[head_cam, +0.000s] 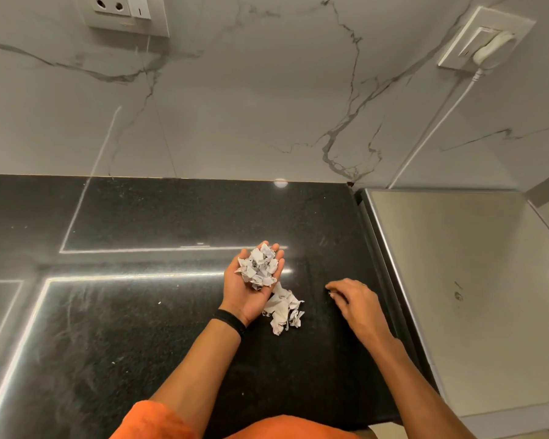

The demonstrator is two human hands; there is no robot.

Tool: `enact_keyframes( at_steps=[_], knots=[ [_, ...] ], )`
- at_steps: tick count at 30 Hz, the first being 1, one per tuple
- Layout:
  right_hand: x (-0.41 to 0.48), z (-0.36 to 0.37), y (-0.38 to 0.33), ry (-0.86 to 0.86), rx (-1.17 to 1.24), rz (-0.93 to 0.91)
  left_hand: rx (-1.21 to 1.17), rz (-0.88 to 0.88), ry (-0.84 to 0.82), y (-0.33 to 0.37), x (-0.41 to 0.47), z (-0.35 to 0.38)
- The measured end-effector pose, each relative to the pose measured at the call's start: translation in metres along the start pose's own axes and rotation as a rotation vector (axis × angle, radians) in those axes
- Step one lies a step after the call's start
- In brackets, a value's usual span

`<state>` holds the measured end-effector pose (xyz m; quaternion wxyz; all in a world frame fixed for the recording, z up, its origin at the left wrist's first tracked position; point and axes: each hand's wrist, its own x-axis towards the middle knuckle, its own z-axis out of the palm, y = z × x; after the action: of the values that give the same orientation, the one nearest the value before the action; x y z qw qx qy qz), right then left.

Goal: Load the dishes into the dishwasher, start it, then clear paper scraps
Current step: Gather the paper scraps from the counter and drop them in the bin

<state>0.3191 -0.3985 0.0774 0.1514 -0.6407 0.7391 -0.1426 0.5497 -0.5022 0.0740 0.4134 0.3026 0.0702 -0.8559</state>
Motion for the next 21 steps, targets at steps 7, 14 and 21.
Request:
enact_keyframes(
  at_steps=[7,14,21],
  knots=[
    [0.021,-0.009,-0.058,0.091,0.582,0.226,0.049,0.031,0.028,0.001,-0.005,-0.003],
    [0.056,-0.017,-0.114,0.028,0.717,0.125,0.032,0.037,0.002,-0.008,-0.015,-0.001],
    [0.062,-0.012,-0.11,-0.036,0.792,0.133,0.008,0.042,0.025,-0.004,-0.015,-0.005]
  ],
)
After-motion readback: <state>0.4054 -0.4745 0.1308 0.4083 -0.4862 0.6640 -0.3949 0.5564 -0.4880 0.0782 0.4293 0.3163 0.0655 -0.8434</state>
